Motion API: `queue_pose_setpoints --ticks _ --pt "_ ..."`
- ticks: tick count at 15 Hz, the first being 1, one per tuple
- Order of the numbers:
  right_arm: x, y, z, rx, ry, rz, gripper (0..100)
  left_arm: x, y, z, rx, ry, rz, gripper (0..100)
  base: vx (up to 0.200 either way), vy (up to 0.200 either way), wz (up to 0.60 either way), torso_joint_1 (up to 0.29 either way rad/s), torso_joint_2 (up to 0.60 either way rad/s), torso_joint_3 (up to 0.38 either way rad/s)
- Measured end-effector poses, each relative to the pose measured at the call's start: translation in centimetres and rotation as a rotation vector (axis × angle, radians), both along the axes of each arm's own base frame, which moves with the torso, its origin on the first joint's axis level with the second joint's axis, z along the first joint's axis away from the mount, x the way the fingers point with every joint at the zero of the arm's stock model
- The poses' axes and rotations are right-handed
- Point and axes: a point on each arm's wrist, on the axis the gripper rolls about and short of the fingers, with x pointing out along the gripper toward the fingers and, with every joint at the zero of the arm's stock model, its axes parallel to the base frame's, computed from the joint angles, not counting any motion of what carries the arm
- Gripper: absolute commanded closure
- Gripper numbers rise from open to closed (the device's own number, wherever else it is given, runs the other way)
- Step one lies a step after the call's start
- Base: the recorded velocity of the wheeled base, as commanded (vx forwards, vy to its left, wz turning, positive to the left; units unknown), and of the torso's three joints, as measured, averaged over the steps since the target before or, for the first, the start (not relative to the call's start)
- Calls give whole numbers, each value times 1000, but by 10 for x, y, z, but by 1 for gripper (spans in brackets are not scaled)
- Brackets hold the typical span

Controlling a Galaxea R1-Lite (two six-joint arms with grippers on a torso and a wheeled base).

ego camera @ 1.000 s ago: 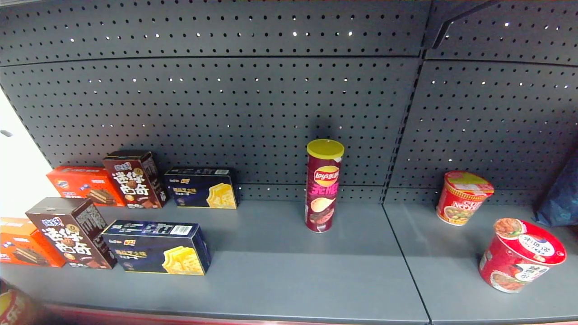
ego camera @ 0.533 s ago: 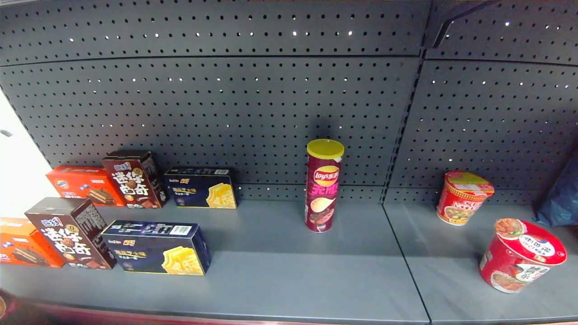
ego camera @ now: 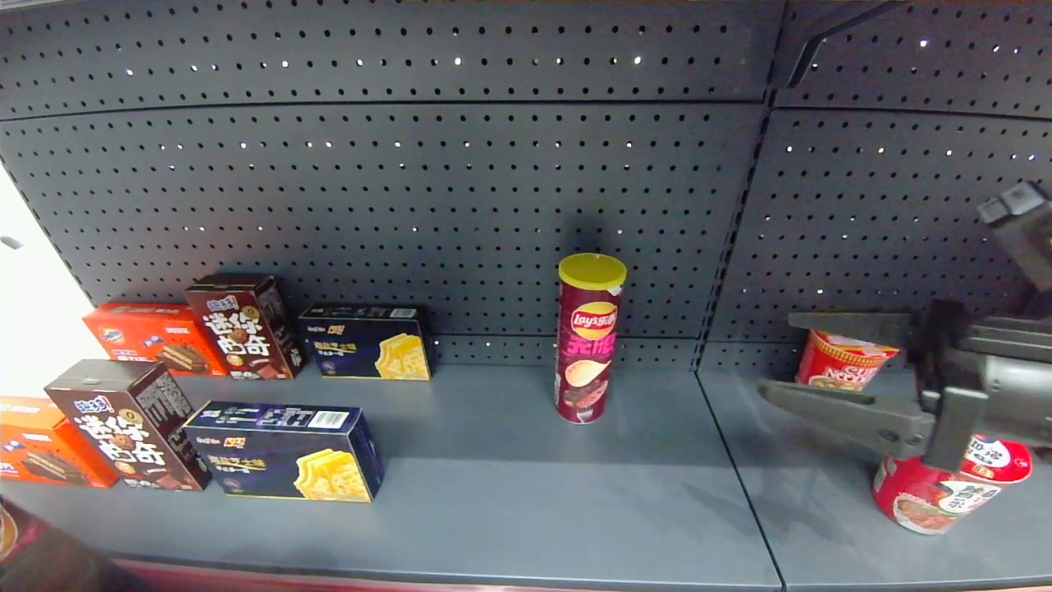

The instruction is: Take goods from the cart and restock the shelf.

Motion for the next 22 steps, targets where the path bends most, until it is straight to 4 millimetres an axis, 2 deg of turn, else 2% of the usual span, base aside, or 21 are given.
queue_pose_setpoints --ticks 4,8,12,18,22 --pt "72 29 -23 -36 -1 69 0 6 -1 17 -24 -9 -34 100 0 0 0 0 0 0" --pt "120 51 -55 -43 22 156 0 10 -3 26 -40 -9 -74 100 0 0 0 0 0 0" --pt "152 59 -70 -18 27 239 0 11 -3 26 -66 5 -86 100 0 0 0 0 0 0" --pt "173 71 -90 0 30 312 0 12 -4 24 -65 15 -88 100 0 0 0 0 0 0" --pt "191 76 -95 12 15 335 0 12 -4 21 -64 26 -88 100 0 0 0 0 0 0"
